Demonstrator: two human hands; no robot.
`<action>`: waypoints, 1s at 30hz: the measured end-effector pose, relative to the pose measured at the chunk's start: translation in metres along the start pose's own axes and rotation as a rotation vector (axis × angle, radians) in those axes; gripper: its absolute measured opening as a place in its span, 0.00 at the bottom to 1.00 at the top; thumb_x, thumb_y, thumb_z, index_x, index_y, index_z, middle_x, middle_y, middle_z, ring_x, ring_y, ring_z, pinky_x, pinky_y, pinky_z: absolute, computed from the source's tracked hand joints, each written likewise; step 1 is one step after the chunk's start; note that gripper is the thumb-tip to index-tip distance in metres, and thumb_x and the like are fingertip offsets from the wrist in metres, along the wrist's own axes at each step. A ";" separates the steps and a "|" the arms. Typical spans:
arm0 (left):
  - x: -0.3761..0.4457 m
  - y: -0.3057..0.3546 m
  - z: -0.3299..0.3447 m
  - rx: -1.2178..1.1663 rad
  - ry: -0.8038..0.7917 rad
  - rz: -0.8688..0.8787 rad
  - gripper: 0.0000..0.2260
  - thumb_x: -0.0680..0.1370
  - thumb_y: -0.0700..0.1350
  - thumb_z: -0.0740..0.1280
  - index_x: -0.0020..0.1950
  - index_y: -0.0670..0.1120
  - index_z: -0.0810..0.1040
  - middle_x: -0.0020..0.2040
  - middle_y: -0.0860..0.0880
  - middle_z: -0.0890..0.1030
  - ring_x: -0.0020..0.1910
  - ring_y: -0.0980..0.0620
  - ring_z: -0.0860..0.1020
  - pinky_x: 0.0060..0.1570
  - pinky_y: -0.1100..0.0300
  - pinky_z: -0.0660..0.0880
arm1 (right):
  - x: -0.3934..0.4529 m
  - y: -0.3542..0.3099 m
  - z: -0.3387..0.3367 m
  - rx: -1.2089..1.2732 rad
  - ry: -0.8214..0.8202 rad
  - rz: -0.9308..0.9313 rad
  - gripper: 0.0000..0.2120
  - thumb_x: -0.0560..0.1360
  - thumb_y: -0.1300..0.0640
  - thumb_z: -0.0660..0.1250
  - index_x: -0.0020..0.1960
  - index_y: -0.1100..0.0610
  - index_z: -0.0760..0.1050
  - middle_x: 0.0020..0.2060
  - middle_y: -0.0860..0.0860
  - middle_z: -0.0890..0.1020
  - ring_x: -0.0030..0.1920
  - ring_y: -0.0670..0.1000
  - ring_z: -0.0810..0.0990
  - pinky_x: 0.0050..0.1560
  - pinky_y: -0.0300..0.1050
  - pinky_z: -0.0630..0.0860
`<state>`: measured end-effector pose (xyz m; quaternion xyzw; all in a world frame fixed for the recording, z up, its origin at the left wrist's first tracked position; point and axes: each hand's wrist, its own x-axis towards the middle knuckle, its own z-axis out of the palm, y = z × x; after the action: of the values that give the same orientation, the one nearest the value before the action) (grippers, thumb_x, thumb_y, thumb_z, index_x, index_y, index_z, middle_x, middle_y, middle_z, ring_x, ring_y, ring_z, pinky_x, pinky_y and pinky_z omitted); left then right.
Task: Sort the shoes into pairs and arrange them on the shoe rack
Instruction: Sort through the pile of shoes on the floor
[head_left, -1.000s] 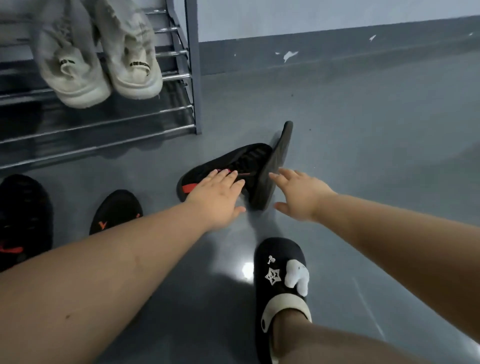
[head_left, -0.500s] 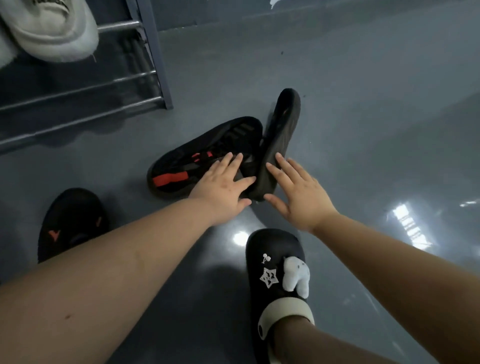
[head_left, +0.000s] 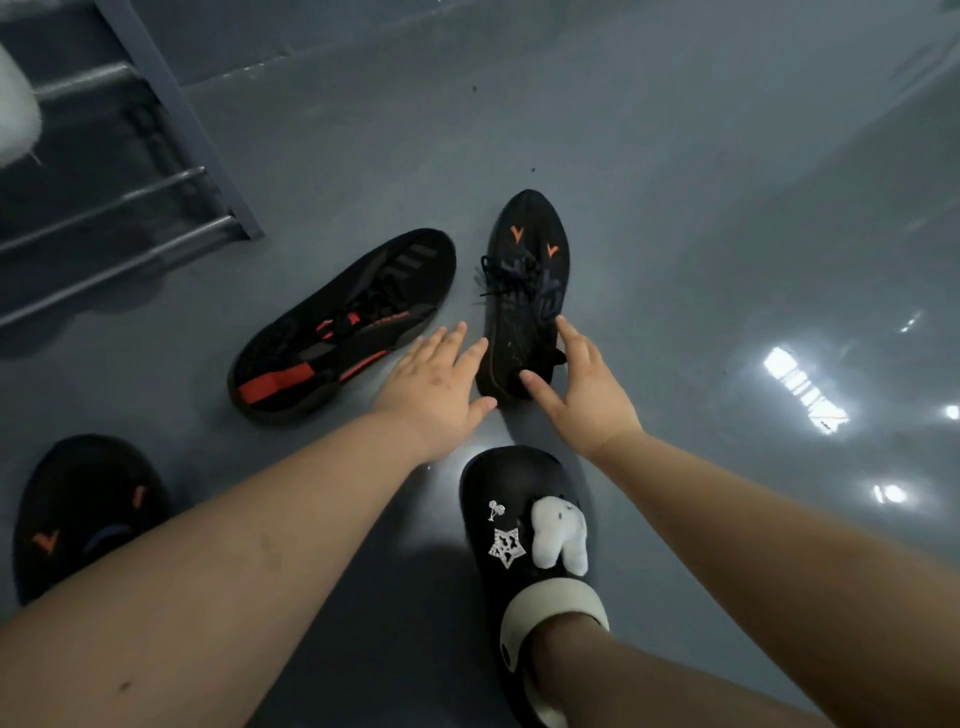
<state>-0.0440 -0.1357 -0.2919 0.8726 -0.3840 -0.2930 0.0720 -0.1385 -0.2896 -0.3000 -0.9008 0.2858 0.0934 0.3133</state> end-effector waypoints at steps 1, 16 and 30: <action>0.003 0.001 -0.002 0.010 0.000 -0.009 0.30 0.81 0.57 0.53 0.78 0.48 0.45 0.79 0.46 0.44 0.78 0.48 0.44 0.75 0.55 0.41 | 0.004 0.000 -0.001 0.035 -0.010 0.044 0.36 0.76 0.43 0.63 0.78 0.51 0.49 0.75 0.51 0.61 0.73 0.52 0.64 0.68 0.50 0.66; 0.048 0.015 0.018 -0.502 0.063 -0.208 0.29 0.75 0.53 0.67 0.73 0.46 0.63 0.70 0.47 0.68 0.70 0.47 0.67 0.70 0.52 0.64 | 0.038 0.009 -0.011 0.956 -0.211 0.640 0.24 0.75 0.54 0.69 0.68 0.61 0.69 0.58 0.54 0.80 0.53 0.50 0.80 0.45 0.45 0.79; 0.018 0.012 0.014 -1.334 0.136 -0.318 0.28 0.72 0.37 0.72 0.70 0.46 0.67 0.67 0.48 0.73 0.62 0.48 0.76 0.64 0.49 0.73 | 0.009 -0.016 -0.021 1.323 -0.200 0.642 0.04 0.77 0.60 0.65 0.50 0.58 0.77 0.46 0.51 0.80 0.48 0.52 0.81 0.45 0.49 0.82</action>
<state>-0.0499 -0.1553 -0.3073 0.7039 0.0167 -0.4184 0.5738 -0.1224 -0.2964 -0.2784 -0.3831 0.5016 0.0705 0.7725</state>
